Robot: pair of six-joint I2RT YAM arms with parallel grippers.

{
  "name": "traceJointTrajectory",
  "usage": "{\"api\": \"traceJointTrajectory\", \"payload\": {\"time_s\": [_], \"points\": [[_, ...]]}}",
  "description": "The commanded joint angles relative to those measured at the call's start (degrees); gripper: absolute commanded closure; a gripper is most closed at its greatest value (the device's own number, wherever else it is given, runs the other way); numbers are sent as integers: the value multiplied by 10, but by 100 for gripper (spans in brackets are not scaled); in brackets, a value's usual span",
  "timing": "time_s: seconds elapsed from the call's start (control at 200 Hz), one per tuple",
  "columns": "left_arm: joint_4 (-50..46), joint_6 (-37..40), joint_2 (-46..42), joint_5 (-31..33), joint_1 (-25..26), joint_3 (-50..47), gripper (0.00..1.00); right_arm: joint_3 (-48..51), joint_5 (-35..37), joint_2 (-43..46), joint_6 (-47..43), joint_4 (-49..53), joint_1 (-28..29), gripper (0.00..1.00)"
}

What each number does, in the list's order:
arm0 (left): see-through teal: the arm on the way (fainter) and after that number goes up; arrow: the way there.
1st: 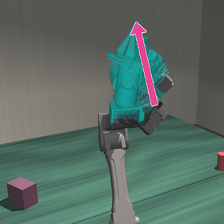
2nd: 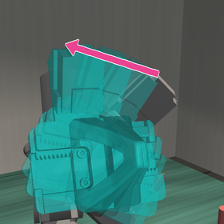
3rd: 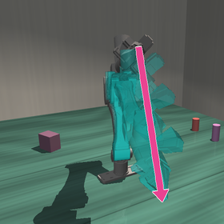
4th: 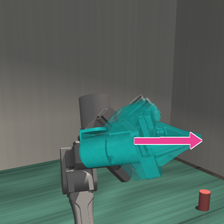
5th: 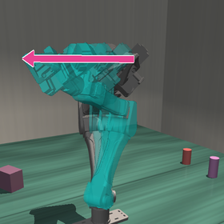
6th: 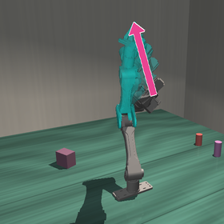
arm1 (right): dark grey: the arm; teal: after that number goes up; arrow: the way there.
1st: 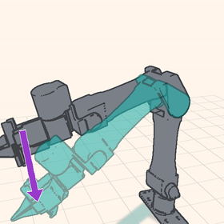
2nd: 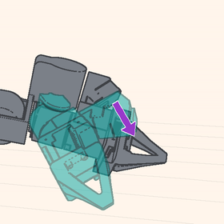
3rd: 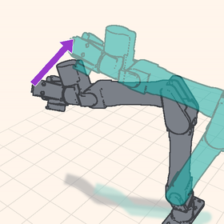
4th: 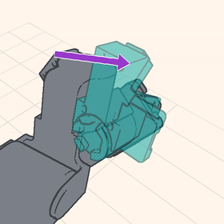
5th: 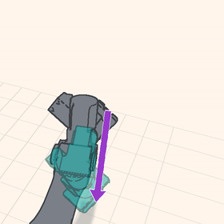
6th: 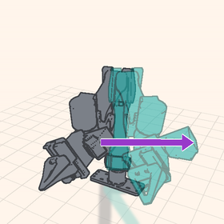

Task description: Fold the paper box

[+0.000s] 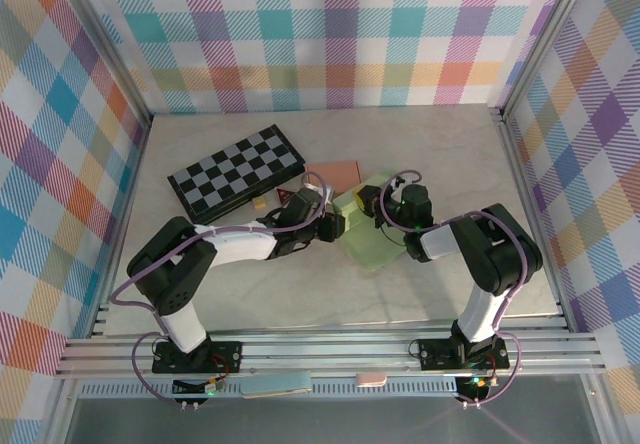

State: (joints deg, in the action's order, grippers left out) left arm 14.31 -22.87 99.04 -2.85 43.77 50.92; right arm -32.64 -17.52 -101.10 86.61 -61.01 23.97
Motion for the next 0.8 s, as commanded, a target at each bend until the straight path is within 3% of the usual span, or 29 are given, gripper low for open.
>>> {"api": "traceJointTrajectory", "payload": {"time_s": [0.0,0.33,0.795], "points": [[28,3,11,36,6,1,66,13,19,-9,-4,-36,11,100],[45,-1,36,68,6,11,65,20,56,-19,-32,-57,35,100],[51,-20,76,150,14,37,64,4,96,-35,10,-45,65,98]]}}
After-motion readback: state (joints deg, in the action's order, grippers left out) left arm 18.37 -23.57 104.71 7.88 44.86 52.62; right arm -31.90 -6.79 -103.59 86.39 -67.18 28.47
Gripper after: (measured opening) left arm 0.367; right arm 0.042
